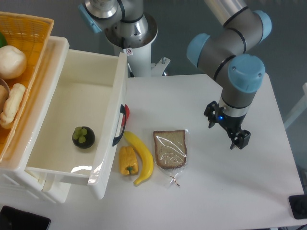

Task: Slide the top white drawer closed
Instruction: 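Move the gripper from beside the bread bag toward the open drawer's front panel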

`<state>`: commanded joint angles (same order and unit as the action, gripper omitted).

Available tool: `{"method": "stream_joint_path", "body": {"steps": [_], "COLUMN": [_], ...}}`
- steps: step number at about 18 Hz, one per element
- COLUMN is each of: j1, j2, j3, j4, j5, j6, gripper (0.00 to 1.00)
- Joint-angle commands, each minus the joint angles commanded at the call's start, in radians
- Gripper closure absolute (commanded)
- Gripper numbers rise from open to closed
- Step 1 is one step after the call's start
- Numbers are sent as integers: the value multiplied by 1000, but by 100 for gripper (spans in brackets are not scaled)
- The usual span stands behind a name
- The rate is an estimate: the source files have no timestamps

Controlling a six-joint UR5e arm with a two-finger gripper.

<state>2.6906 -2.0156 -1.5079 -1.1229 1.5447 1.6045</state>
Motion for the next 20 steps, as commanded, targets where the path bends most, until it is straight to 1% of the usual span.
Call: {"method": "stream_joint_path", "body": {"steps": [5,8,10,11,12,16,19,20], "j1": [0,-3,-11,-12,-15,-38,-51,-61], "j2": [6,23,63,77,86,90,95,94], "j3": [-15,-76,-124,-153,-167,-169,-156,-155], "j4": [2,9,8,9,9,9,9,9], "j5": [-5,-15,-12,-12,-8,-15,-31,-37], "j6": [-15,-31,-34,-35,-47,-171,-279,-288], "gripper": [0,0,0,0,0,0,0,8]}}
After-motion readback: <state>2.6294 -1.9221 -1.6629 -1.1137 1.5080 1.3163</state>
